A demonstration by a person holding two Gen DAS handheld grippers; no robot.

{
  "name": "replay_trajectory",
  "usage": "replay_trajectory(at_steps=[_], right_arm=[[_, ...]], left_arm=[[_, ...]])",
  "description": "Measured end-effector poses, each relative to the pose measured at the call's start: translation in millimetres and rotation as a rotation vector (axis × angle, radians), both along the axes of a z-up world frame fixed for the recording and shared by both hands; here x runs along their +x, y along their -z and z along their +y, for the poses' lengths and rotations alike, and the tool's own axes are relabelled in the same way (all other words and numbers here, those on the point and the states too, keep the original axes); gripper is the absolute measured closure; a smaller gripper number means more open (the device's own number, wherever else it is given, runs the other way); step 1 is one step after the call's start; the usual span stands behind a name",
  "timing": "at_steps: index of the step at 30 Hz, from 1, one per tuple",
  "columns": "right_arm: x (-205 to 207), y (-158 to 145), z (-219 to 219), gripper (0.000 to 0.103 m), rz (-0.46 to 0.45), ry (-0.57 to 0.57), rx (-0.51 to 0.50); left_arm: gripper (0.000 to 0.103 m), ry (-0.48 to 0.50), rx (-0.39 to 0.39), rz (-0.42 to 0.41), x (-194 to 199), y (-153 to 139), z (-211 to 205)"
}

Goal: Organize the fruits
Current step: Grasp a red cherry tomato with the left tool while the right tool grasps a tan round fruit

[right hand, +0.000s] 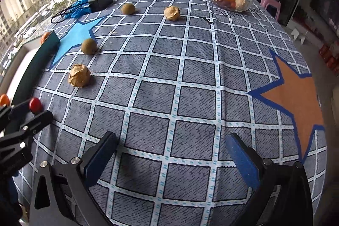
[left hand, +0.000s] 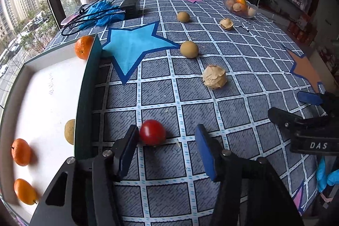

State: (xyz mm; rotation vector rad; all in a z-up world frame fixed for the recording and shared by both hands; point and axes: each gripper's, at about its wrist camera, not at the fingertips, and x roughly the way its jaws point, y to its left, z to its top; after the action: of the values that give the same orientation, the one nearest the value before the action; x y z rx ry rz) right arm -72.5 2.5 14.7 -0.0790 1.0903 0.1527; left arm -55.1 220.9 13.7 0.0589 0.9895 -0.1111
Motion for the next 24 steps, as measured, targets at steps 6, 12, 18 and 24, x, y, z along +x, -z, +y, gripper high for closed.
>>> replay_trajectory(at_steps=[6, 12, 18, 24], right_arm=[[18, -8, 4, 0.000, 0.008, -0.005, 0.159], [54, -19, 41, 0.000, -0.024, -0.071, 0.219], [87, -16, 90, 0.002, -0.038, -0.139, 0.156], [92, -8, 112, 0.032, -0.059, -0.183, 0.059]], left_arm=[[0.044, 0.000, -0.002, -0.018, -1, 1, 0], [0.044, 0.002, -0.005, -0.030, -3, 2, 0], [0.043, 0.000, -0.013, -0.030, -1, 2, 1], [0.043, -0.004, -0.019, -0.037, -1, 2, 0]])
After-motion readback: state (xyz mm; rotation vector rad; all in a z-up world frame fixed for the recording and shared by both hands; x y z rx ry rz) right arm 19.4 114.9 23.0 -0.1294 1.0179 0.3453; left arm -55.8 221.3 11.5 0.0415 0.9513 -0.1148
